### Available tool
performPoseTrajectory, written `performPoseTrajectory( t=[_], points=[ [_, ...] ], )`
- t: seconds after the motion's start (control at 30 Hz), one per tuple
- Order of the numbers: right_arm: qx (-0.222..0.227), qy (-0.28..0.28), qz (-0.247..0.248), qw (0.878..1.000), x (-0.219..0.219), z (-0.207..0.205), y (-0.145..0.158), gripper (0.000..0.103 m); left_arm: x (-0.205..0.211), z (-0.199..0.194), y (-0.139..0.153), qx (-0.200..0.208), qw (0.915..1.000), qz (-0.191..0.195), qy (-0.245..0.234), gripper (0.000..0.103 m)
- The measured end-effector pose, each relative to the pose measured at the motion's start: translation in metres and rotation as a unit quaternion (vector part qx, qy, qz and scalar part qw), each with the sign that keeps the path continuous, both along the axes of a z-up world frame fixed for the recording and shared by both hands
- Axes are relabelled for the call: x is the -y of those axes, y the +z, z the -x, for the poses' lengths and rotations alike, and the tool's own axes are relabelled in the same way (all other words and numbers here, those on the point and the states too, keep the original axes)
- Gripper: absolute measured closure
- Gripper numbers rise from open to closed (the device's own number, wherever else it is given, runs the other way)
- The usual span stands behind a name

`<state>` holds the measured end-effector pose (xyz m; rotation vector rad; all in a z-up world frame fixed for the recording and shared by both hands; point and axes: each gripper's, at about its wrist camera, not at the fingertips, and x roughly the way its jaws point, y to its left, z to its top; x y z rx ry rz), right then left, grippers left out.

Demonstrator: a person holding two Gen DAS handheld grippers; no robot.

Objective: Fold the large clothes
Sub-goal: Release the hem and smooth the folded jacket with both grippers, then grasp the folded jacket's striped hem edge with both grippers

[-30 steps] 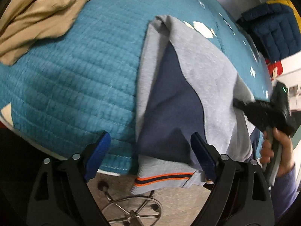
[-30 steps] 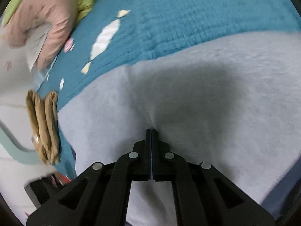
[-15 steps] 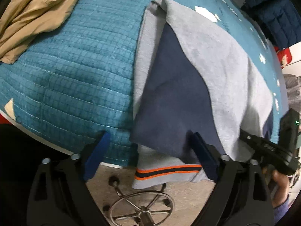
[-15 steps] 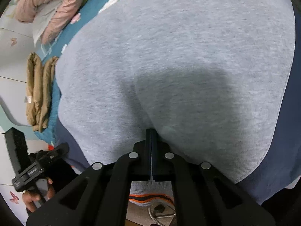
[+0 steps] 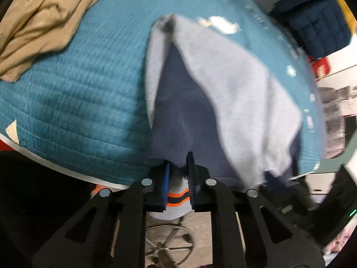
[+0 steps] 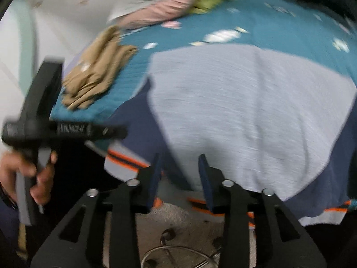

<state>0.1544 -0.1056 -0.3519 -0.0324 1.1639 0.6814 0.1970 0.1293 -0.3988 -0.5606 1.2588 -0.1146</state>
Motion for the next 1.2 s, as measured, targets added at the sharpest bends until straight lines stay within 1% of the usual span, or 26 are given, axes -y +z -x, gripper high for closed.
performPoseTrajectory(
  t=[0.07,0.13,0.17,0.23,0.37,0.47,0.6,0.63,0.67,0.7,0.73,0.8,0.83,0.93,0.97,1.0,1.07,1.1,1.13,1.17,1.2],
  points=[
    [0.015,0.017,-0.014,1.0,-0.01,0.01,0.004,0.058,0.004,-0.001,0.014,0.017,0.9998,0.011,-0.004,0.09],
    [0.023,0.025,-0.027,0.999,-0.018,0.015,0.008,0.047,0.007,-0.005,0.022,0.021,0.9995,0.024,-0.006,0.09],
    [0.027,0.029,-0.033,0.999,-0.024,0.017,0.01,0.046,0.006,-0.005,0.025,0.024,0.999,0.037,-0.006,0.091],
    [0.034,0.036,-0.044,0.998,-0.034,0.019,0.014,0.039,0.006,-0.007,0.028,0.024,0.9985,0.05,-0.006,0.091],
    [0.043,0.048,-0.044,0.997,-0.051,0.018,0.013,0.036,0.004,-0.01,0.034,0.023,0.9973,0.069,-0.007,0.091],
    [0.052,0.053,-0.023,0.997,-0.062,0.015,0.006,0.035,0.008,-0.013,0.039,0.023,0.997,0.073,-0.012,0.09],
    [0.055,0.033,-0.007,0.998,-0.068,0.004,-0.006,0.035,0.011,-0.016,0.041,0.023,0.9967,0.075,-0.018,0.091],
    [0.05,0.03,-0.014,0.998,-0.068,0.001,-0.008,0.041,0.013,-0.017,0.042,0.024,0.9966,0.076,-0.019,0.091],
    [0.048,0.027,-0.018,0.998,-0.067,-0.002,-0.009,0.049,0.013,-0.016,0.042,0.024,0.9966,0.076,-0.019,0.091],
    [0.049,0.023,-0.012,0.998,-0.065,-0.004,-0.01,0.065,0.013,-0.017,0.042,0.023,0.9966,0.077,-0.018,0.091],
    [0.048,0.018,-0.005,0.999,-0.063,-0.006,-0.011,0.076,0.014,-0.018,0.043,0.023,0.9963,0.08,-0.022,0.091],
    [0.047,0.005,-0.012,0.999,-0.052,-0.009,-0.008,0.083,0.018,-0.019,0.045,0.029,0.9955,0.086,-0.029,0.09],
    [0.041,-0.007,-0.024,0.999,-0.045,-0.013,-0.006,0.084,0.021,-0.019,0.048,0.036,0.9947,0.09,-0.033,0.09],
    [0.024,-0.053,-0.067,0.996,-0.019,-0.023,0.009,0.085,0.032,-0.014,0.074,0.098,0.9874,0.113,-0.052,0.09],
    [0.015,-0.07,-0.082,0.994,-0.008,-0.029,0.015,0.085,0.034,-0.01,0.088,0.134,0.9788,0.143,-0.061,0.09],
    [0.004,-0.093,-0.103,0.99,0.008,-0.035,0.021,0.085,0.035,-0.006,0.1,0.159,0.9707,0.169,-0.064,0.09],
    [-0.008,-0.124,-0.129,0.984,0.035,-0.04,0.03,0.085,0.034,-0.003,0.115,0.19,0.9628,0.183,-0.059,0.09],
    [-0.009,-0.143,-0.143,0.979,0.051,-0.043,0.036,0.085,0.033,-0.004,0.12,0.198,0.9626,0.177,-0.053,0.087],
    [-0.009,-0.156,-0.155,0.975,0.064,-0.043,0.042,0.085,0.034,-0.006,0.122,0.196,0.9692,0.144,-0.042,0.087],
    [-0.008,-0.17,-0.165,0.972,0.077,-0.044,0.048,0.085,0.038,-0.01,0.119,0.184,0.9767,0.105,-0.039,0.087],
    [-0.006,-0.193,-0.176,0.965,0.097,-0.044,0.056,0.085,0.041,-0.014,0.115,0.172,0.9811,0.079,-0.038,0.087]
  ],
)
